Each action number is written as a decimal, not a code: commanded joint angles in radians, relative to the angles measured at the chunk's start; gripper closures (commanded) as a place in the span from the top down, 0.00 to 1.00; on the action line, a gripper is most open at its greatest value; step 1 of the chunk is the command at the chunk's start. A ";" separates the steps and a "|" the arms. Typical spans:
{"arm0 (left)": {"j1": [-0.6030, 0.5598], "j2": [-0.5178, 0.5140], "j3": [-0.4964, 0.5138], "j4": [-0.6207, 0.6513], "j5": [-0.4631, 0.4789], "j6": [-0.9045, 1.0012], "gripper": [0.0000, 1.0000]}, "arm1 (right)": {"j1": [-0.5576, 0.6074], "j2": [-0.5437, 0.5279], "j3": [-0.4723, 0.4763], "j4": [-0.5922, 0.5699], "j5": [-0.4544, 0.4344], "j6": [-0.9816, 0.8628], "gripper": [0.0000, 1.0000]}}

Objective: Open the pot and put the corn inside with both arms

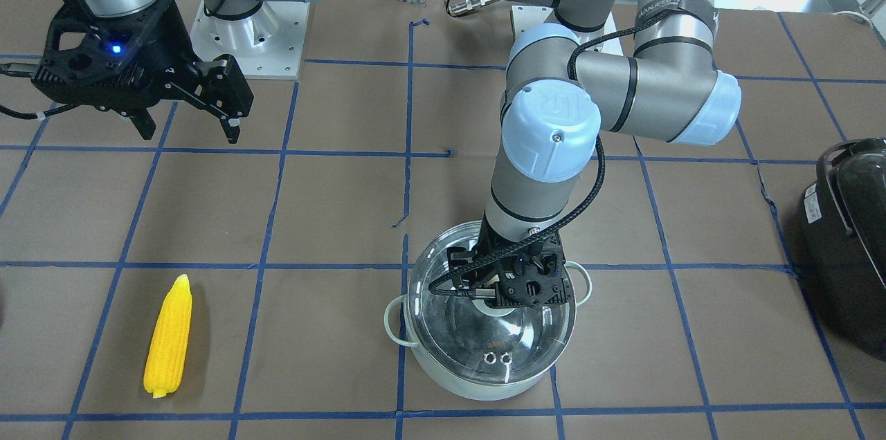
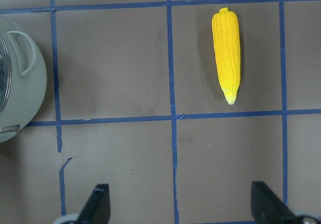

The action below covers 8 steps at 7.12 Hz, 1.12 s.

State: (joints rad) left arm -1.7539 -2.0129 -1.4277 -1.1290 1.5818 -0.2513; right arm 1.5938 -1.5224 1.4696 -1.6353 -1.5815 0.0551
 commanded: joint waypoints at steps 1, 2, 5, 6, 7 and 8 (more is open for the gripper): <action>0.002 0.003 0.004 0.000 0.001 0.020 0.51 | 0.000 -0.001 0.000 0.000 0.000 0.000 1.00; 0.002 0.005 0.006 0.000 0.003 0.020 0.43 | -0.002 -0.001 -0.002 0.000 0.000 -0.001 1.00; 0.002 0.014 0.012 -0.003 0.006 0.020 0.35 | -0.002 0.001 -0.002 0.000 -0.002 -0.001 1.00; 0.002 0.026 0.018 -0.012 0.023 0.023 0.35 | -0.002 -0.001 0.000 0.000 -0.002 0.000 1.00; 0.017 0.039 0.030 -0.023 0.027 0.026 0.35 | -0.002 -0.001 -0.002 0.000 -0.002 0.000 1.00; 0.058 0.057 0.044 -0.059 0.026 0.036 0.31 | -0.002 -0.001 -0.002 0.000 0.000 0.000 1.00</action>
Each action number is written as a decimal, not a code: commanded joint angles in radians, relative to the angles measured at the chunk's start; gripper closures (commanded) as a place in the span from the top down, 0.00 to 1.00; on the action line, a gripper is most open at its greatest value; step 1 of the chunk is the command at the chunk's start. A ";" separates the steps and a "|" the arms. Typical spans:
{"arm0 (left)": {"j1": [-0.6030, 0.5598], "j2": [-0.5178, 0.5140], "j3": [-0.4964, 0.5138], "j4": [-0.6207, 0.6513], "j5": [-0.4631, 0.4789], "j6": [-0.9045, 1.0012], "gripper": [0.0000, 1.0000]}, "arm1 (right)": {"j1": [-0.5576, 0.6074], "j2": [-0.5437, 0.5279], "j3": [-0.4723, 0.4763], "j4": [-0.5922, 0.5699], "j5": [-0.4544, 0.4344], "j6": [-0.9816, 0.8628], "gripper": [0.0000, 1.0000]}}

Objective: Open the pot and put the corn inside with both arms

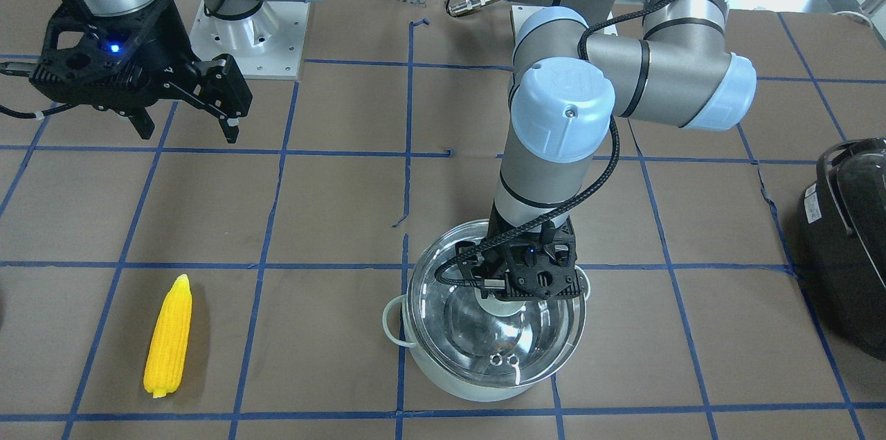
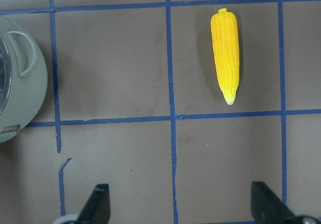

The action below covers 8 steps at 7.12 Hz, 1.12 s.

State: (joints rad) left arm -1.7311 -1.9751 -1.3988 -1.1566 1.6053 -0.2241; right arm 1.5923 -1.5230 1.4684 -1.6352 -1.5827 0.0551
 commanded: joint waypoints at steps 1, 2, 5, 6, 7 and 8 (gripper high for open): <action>0.100 0.036 0.014 -0.034 -0.002 0.105 0.31 | 0.001 0.000 0.000 0.000 0.001 0.000 1.00; 0.164 0.054 -0.002 -0.053 -0.004 0.164 0.31 | 0.000 0.000 0.000 0.000 0.000 -0.001 1.00; 0.423 0.068 -0.061 -0.069 -0.074 0.523 0.26 | 0.000 0.000 0.001 0.000 0.000 0.000 1.00; 0.497 0.074 -0.107 -0.067 -0.076 0.578 0.24 | 0.001 0.000 0.001 0.000 0.000 0.000 1.00; 0.524 0.073 -0.150 -0.046 -0.073 0.609 0.21 | 0.000 0.000 0.001 0.000 0.000 0.000 1.00; 0.548 0.071 -0.223 0.050 -0.070 0.643 0.19 | 0.000 0.000 0.001 0.000 0.000 0.000 1.00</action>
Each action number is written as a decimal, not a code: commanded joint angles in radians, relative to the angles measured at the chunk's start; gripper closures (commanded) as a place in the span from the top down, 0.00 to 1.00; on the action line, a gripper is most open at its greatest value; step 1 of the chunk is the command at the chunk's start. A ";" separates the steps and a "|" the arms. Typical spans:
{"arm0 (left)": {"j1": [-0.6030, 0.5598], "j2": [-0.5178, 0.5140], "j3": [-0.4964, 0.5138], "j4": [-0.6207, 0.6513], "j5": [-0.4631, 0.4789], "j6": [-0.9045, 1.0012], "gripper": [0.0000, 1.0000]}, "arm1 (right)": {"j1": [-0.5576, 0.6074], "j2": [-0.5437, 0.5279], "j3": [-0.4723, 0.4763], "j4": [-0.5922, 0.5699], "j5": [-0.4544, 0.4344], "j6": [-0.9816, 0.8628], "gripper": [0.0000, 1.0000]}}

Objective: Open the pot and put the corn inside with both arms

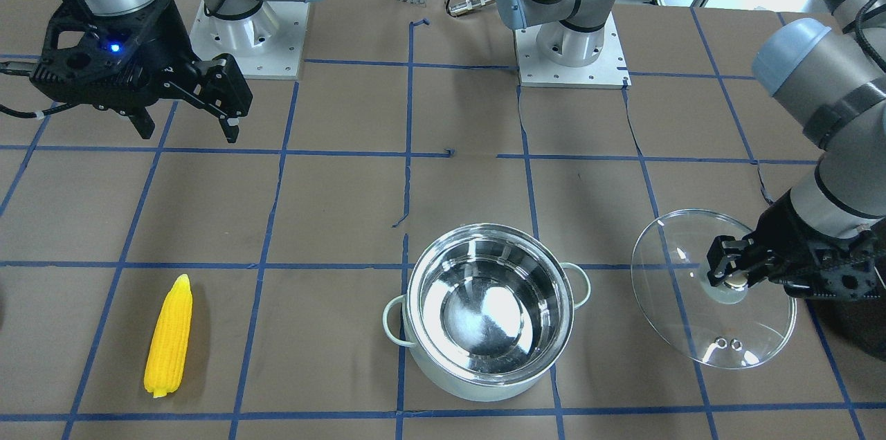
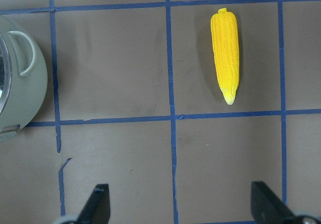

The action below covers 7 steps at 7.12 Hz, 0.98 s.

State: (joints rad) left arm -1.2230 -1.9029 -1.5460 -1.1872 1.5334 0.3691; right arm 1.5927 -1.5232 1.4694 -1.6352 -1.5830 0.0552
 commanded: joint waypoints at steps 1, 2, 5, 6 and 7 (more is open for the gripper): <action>0.089 0.002 -0.180 0.187 -0.004 0.062 0.18 | 0.000 0.000 0.000 0.000 -0.002 0.000 1.00; 0.103 0.001 -0.260 0.290 -0.016 0.092 0.18 | 0.000 0.000 0.000 0.000 -0.003 -0.001 1.00; 0.100 -0.019 -0.292 0.328 -0.025 0.093 0.18 | -0.016 0.011 0.003 -0.002 -0.008 -0.041 1.00; 0.099 -0.024 -0.295 0.330 -0.025 0.079 0.18 | -0.026 0.012 0.005 0.008 -0.026 -0.064 1.00; 0.097 -0.019 -0.295 0.328 -0.024 0.065 0.18 | -0.052 0.020 0.005 -0.003 -0.023 -0.072 1.00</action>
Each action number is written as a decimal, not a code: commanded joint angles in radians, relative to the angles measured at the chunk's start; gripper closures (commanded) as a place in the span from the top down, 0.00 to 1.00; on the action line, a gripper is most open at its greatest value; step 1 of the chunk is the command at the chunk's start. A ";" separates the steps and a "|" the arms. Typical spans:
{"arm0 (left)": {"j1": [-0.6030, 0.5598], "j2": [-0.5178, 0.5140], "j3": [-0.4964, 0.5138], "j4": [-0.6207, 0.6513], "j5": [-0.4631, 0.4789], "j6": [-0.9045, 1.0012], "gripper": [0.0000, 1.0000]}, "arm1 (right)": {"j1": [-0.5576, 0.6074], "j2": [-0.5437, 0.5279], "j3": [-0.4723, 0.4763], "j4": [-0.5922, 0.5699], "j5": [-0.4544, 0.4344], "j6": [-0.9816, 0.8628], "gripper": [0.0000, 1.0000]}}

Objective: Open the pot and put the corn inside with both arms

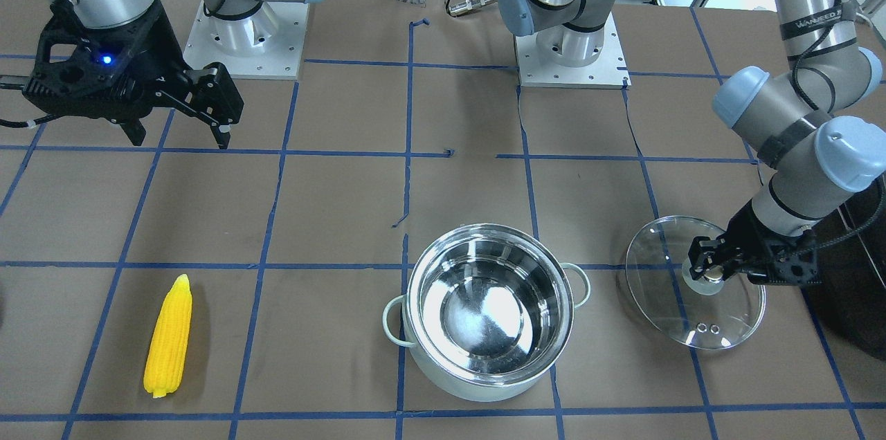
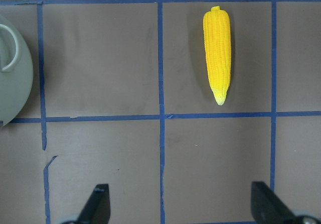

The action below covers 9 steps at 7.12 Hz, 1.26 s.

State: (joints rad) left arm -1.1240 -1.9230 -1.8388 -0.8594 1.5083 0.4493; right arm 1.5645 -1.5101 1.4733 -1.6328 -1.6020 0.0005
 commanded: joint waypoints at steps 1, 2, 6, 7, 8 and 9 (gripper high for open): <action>-0.002 -0.004 -0.010 0.000 0.001 -0.018 0.19 | -0.062 0.037 -0.001 -0.024 0.005 -0.043 1.00; -0.002 0.001 -0.019 0.000 0.004 -0.026 0.25 | -0.110 0.072 0.001 -0.062 -0.002 -0.087 1.00; -0.005 0.015 -0.013 0.000 0.013 -0.061 0.75 | -0.187 0.328 -0.005 -0.299 0.010 -0.221 1.00; -0.008 0.022 -0.013 -0.001 0.013 -0.063 0.81 | -0.187 0.391 -0.004 -0.362 0.057 -0.246 1.00; -0.019 0.042 -0.011 0.000 0.015 -0.063 0.85 | -0.187 0.442 0.001 -0.425 0.063 -0.252 1.00; -0.040 0.082 -0.002 -0.019 0.021 -0.069 0.91 | -0.187 0.479 0.022 -0.484 0.063 -0.261 1.00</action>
State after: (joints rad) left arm -1.1443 -1.8786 -1.8484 -0.8643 1.5241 0.3855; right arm 1.3779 -1.0865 1.4775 -2.0407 -1.5460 -0.2464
